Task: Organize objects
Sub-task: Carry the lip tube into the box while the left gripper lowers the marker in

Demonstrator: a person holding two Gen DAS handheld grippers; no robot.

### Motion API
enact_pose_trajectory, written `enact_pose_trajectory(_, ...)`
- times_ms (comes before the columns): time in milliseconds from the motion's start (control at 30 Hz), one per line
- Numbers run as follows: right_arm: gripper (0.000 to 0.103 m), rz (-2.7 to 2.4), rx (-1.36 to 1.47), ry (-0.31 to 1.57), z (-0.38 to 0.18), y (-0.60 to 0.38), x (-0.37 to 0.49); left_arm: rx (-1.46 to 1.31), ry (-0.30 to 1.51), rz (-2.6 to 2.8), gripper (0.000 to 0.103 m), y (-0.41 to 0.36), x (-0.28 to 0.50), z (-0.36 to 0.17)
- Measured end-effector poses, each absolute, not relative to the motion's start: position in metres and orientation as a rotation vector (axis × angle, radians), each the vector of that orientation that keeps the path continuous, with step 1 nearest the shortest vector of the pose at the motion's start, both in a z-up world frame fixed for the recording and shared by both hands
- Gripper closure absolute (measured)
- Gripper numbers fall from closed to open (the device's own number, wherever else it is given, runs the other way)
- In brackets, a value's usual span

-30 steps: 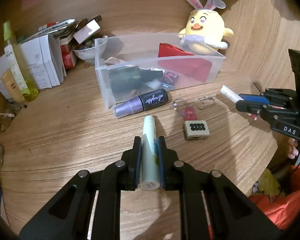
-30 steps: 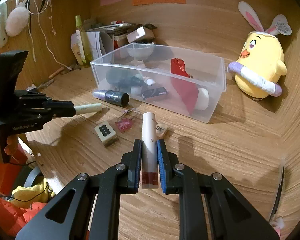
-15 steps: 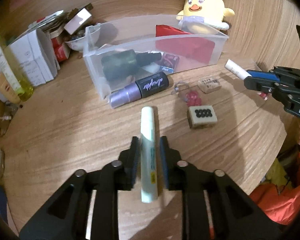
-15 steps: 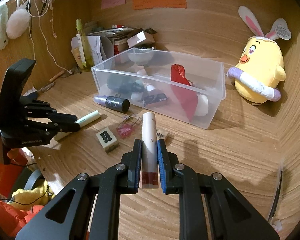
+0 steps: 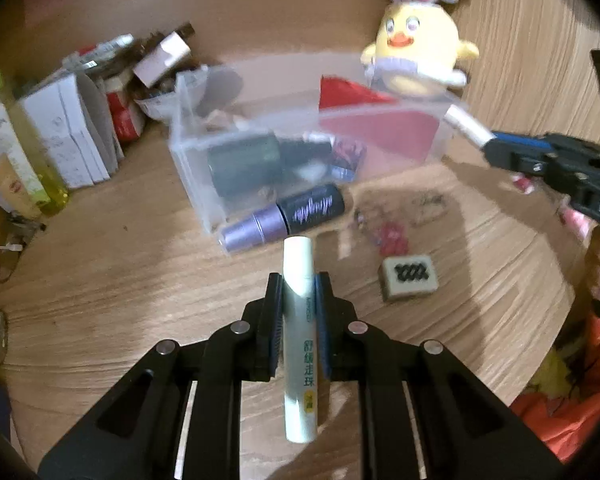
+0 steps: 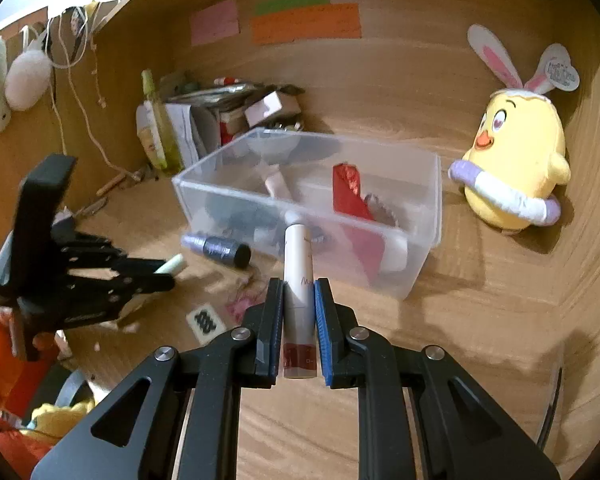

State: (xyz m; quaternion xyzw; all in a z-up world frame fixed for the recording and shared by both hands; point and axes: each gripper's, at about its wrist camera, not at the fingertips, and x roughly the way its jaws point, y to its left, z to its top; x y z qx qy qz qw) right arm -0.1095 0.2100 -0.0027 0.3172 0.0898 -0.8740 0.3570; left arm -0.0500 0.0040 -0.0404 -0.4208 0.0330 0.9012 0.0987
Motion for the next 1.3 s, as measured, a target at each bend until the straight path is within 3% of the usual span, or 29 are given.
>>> enact_pose_trajectory(567,0.089,-2.327,0.702,0.198,0.039,0.199,-0.14,-0.89,-0.035,2.818,0.088,-0.008,-0.051,0.041)
enact_pose_trajectory(1300,0.089,-2.302,0.725,0.243,0.04,0.166,-0.186,-0.812,-0.136,2.888,0.088,-0.015,-0.11,0.063)
